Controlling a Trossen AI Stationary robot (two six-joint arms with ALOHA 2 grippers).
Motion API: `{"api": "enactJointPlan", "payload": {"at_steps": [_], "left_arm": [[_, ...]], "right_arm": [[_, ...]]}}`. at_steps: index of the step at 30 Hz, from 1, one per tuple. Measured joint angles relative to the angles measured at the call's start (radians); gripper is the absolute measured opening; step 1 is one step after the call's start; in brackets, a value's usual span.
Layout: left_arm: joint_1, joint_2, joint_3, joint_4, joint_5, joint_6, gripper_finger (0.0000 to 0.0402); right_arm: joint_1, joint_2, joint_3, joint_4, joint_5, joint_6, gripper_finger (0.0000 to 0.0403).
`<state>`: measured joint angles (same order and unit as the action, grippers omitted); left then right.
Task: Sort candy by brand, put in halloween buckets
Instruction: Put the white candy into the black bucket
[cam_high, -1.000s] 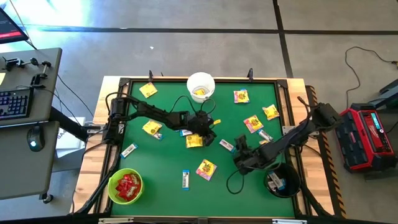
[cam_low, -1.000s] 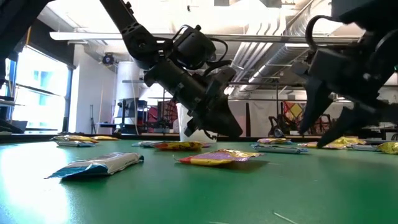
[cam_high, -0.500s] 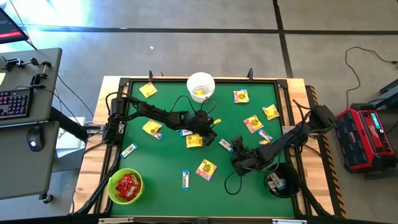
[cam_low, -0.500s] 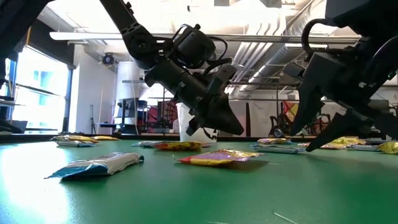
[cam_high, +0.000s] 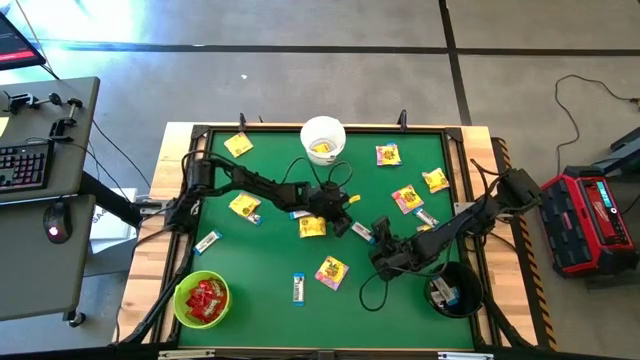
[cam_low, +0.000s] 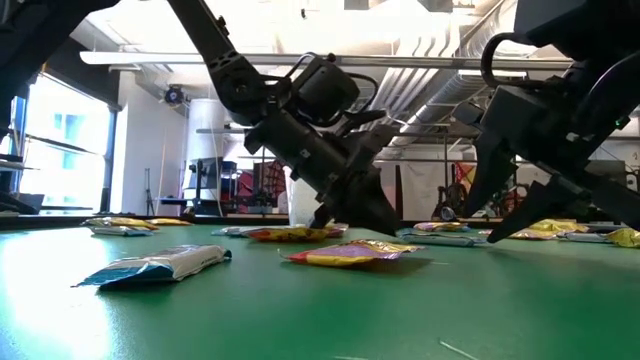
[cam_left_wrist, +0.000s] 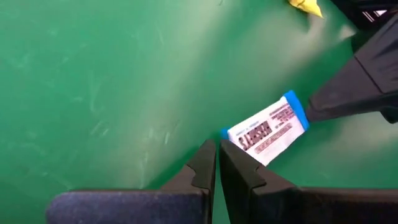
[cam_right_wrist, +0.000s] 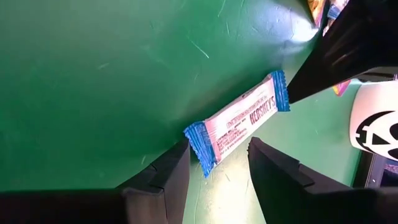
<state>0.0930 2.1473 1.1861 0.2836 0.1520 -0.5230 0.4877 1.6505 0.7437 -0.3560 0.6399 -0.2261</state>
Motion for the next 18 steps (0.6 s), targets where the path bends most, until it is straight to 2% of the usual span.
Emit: {"api": "enactJointPlan", "payload": {"at_steps": [13,18], "left_arm": [[-0.010,0.000,0.002,-0.025,-0.001,0.027,0.0011],[-0.015,0.000,0.002,-0.033,-0.005,0.030,0.0011]], "right_arm": [[-0.001,0.000,0.000,0.033,0.003,-0.003,0.0150],[0.009,0.000,0.000,-0.011,-0.002,-0.011,0.0150]]}}
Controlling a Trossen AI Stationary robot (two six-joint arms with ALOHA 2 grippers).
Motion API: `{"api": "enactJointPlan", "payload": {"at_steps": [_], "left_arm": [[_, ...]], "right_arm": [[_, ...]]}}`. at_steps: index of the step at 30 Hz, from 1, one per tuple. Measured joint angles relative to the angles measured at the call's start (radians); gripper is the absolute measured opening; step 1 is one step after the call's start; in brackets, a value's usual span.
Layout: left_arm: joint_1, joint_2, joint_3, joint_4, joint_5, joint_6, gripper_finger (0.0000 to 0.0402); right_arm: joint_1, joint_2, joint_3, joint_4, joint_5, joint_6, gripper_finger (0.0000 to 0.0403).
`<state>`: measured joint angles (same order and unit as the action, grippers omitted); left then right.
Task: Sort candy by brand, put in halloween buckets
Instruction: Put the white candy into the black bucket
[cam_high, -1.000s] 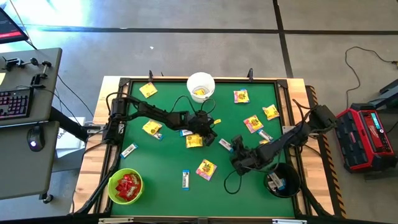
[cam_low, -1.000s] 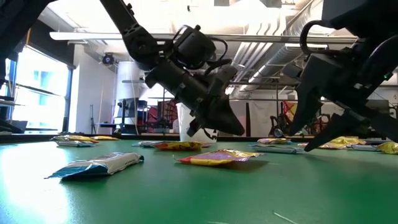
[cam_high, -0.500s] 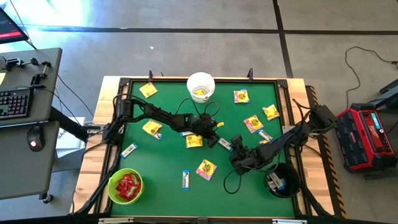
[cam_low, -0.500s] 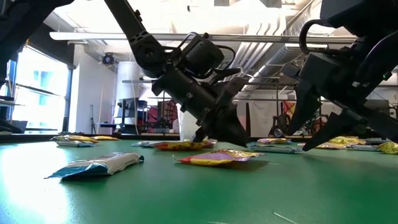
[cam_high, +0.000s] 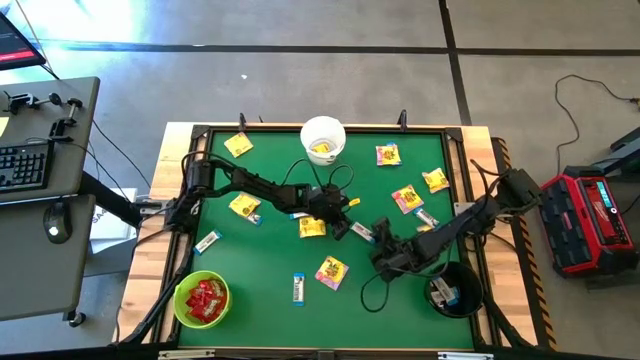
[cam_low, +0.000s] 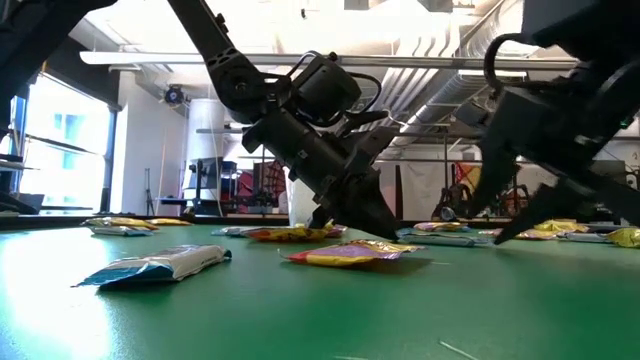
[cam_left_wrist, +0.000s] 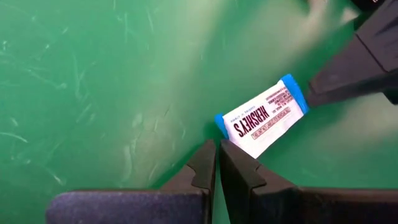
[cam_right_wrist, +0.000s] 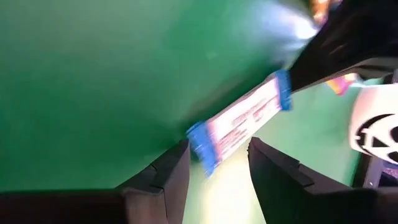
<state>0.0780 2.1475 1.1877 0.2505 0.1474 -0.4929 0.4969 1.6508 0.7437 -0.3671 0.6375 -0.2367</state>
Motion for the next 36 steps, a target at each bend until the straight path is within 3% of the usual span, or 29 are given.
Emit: {"api": "enactJointPlan", "payload": {"at_steps": [5,15,28,36], "left_arm": [[0.000,0.000,0.000,-0.004,0.000,0.005,0.0011],[-0.001,0.000,0.000,-0.009,-0.001,0.007,0.0011],[-0.003,-0.001,0.000,-0.016,-0.002,0.024,0.0011],[-0.003,-0.001,0.000,-0.020,-0.001,0.026,0.0011]], "right_arm": [[0.000,0.000,0.001,-0.057,-0.040,0.018,0.0150],[-0.068,0.012,0.002,0.013,-0.074,-0.087,0.0149],[-0.040,0.019,0.000,0.067,0.130,-0.072,0.0149],[-0.033,0.018,0.000,0.061,0.107,0.035,0.0142]]}}
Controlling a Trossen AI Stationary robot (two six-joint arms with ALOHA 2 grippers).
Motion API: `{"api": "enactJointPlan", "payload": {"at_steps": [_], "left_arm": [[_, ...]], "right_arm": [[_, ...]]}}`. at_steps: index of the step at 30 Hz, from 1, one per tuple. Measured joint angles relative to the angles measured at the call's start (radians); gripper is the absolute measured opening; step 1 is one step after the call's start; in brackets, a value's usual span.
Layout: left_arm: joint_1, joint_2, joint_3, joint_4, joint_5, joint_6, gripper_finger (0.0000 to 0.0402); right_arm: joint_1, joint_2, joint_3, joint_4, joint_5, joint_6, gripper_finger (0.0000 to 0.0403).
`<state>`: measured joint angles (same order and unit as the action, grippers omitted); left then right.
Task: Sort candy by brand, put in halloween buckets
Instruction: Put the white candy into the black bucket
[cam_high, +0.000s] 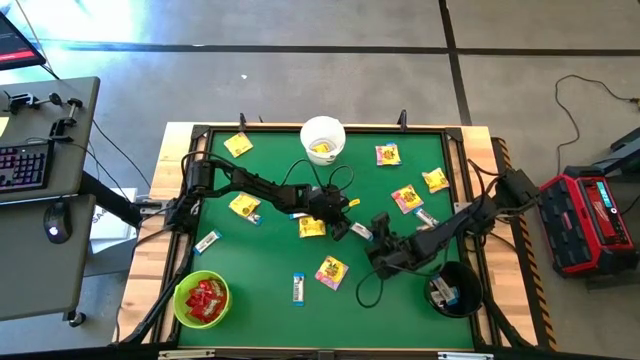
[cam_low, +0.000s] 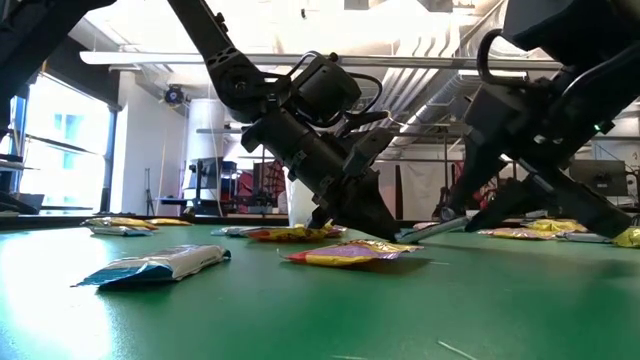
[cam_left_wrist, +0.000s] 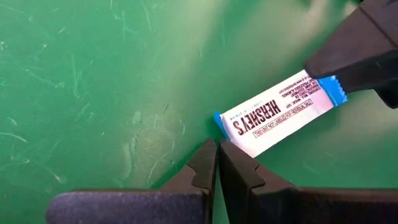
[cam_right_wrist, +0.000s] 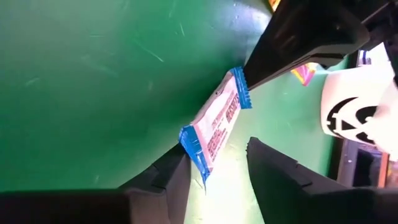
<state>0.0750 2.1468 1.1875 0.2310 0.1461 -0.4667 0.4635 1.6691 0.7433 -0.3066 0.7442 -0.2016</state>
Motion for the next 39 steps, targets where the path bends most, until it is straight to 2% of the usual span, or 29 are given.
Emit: {"api": "enactJointPlan", "payload": {"at_steps": [2,7,9,15,20,24,29,39], "left_arm": [[0.000,0.000,0.000,0.000,0.000,0.000,0.0011],[-0.003,0.000,0.000,-0.001,-0.001,0.000,0.0011],[-0.003,0.000,0.000,-0.001,-0.001,0.000,0.0011],[-0.003,0.000,0.000,-0.001,-0.001,0.000,0.0011],[-0.004,-0.019,-0.002,-0.022,0.001,0.051,0.0018],[-0.005,-0.062,-0.004,-0.056,-0.034,0.105,0.0037],[-0.021,-0.112,-0.003,-0.090,-0.130,0.169,0.0064],[-0.046,-0.130,-0.003,-0.097,-0.149,0.230,0.0086]], "right_arm": [[-0.004,0.000,0.000,0.000,-0.004,0.012,0.0123],[0.001,-0.001,0.000,0.000,-0.005,0.010,0.0032],[0.006,-0.001,0.000,0.000,-0.002,0.010,0.0010],[0.016,-0.001,0.000,-0.001,0.007,0.042,0.0025],[0.037,-0.002,0.013,-0.030,0.004,0.084,0.0014],[0.068,-0.002,0.104,-0.205,-0.032,0.181,0.0006],[0.112,-0.009,0.254,-0.470,-0.079,0.330,0.0004],[0.226,-0.011,0.651,-1.046,-0.387,0.756,0.0003]]}}
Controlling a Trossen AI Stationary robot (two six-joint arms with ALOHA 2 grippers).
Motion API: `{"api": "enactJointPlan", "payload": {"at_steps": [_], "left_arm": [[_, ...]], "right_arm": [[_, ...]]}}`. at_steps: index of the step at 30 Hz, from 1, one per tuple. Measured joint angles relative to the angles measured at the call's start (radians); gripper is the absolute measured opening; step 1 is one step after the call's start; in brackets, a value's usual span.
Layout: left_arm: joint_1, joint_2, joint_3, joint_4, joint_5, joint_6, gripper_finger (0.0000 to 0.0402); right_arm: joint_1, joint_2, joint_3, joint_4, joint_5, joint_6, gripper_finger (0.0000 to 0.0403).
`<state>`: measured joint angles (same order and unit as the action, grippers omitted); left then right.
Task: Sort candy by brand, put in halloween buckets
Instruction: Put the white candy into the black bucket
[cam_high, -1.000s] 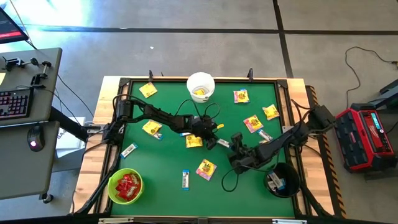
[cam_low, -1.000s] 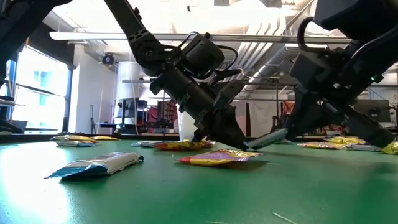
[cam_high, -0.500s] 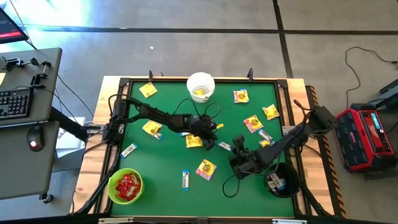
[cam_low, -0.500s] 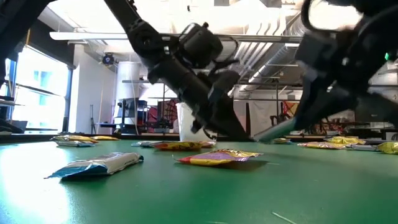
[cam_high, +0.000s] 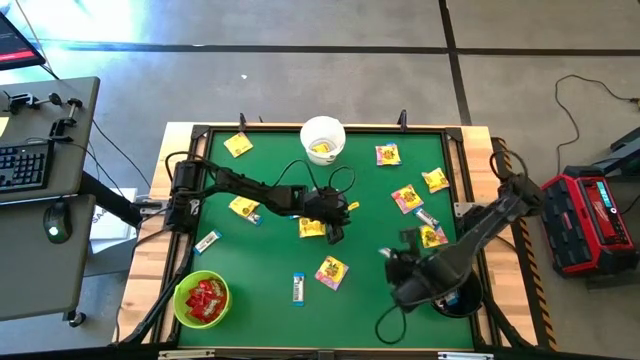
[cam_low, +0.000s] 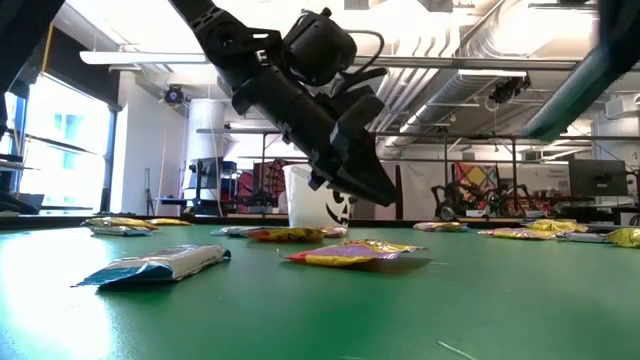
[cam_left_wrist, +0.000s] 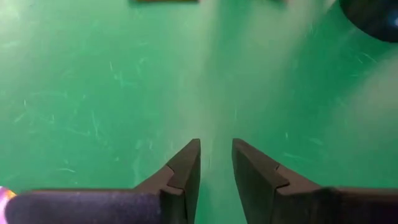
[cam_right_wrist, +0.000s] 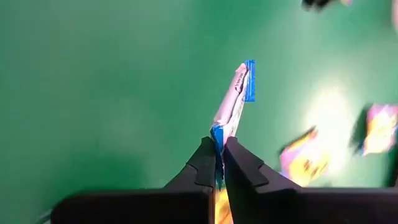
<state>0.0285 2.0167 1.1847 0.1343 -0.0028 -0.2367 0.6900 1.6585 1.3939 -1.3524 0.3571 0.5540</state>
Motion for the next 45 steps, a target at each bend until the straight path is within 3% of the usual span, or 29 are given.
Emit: {"api": "enactJointPlan", "payload": {"at_steps": [5,10,15,20,30,39,45], "left_arm": [[0.000,0.000,0.000,0.001,-0.003,0.005,0.0086],[0.000,0.000,0.001,0.003,-0.002,0.006,0.0086],[0.000,0.000,0.001,0.004,-0.002,0.006,0.0086],[0.000,0.000,0.001,0.010,-0.002,0.013,0.0086],[0.001,0.000,0.002,0.013,-0.002,0.013,0.0086],[0.001,0.000,0.002,0.009,-0.002,0.013,0.0086],[0.001,0.000,0.002,-0.001,-0.002,0.013,0.0086]], "right_arm": [[0.069,0.000,0.206,-0.222,-0.169,0.272,0.0003],[0.137,-0.020,0.322,-0.215,-0.277,0.469,0.0003],[0.195,-0.026,0.312,-0.216,-0.414,0.683,0.0003],[0.235,-0.026,0.213,-0.220,-0.570,0.828,0.0003],[0.232,-0.029,-0.049,-0.212,-0.645,0.739,0.0002],[0.196,-0.030,-0.170,-0.117,-0.644,0.582,0.0004],[0.193,-0.030,-0.205,-0.088,-0.646,0.564,0.0049]]}}
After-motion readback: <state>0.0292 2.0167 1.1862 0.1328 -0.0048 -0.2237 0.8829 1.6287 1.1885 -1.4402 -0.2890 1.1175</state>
